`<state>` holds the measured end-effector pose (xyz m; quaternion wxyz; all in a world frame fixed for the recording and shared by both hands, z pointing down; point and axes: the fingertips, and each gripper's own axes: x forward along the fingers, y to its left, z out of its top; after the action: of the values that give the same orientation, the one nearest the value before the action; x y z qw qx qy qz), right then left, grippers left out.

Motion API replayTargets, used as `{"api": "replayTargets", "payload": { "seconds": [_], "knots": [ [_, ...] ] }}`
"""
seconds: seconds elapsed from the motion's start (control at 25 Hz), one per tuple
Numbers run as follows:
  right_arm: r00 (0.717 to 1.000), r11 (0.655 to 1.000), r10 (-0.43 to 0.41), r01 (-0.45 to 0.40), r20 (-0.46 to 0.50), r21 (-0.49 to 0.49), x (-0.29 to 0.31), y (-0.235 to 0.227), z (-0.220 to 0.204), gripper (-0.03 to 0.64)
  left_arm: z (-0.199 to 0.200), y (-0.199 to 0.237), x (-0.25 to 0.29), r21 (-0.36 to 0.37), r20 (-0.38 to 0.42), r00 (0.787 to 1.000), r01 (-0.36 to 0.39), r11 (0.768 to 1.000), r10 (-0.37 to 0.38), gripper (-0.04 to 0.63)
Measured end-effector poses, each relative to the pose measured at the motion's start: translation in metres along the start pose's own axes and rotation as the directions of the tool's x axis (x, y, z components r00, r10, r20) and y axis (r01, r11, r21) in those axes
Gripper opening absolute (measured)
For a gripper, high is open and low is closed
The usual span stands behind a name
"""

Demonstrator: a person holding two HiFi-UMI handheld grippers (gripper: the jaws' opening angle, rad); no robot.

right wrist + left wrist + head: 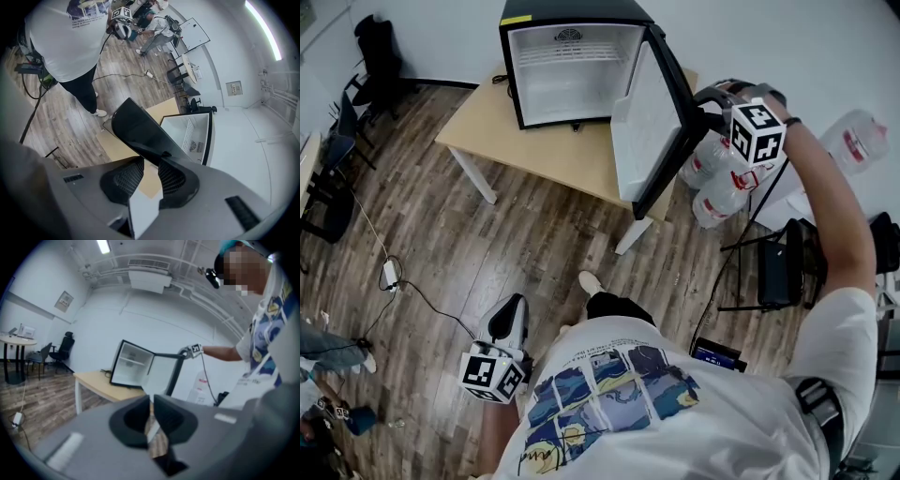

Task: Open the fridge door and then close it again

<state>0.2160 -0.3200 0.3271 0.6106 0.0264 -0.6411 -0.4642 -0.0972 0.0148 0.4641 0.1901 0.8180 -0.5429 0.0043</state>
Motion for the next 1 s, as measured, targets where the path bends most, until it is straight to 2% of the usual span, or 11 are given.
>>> {"api": "replayTargets", "payload": {
  "seconds": [0.6, 1.0],
  "knots": [
    [0.997, 0.998, -0.019, 0.023, 0.077, -0.053, 0.016, -0.031, 0.051, 0.066, 0.002, 0.009, 0.007, -0.019, 0.004, 0.999, -0.039, 0.999, 0.039, 0.031],
    [0.991, 0.999, 0.010, -0.004, 0.130, -0.044, 0.033, -0.059, 0.088, 0.066, 0.005, 0.022, 0.013, -0.037, 0.011, 0.996, -0.086, 0.996, 0.087, 0.031]
  ]
}}
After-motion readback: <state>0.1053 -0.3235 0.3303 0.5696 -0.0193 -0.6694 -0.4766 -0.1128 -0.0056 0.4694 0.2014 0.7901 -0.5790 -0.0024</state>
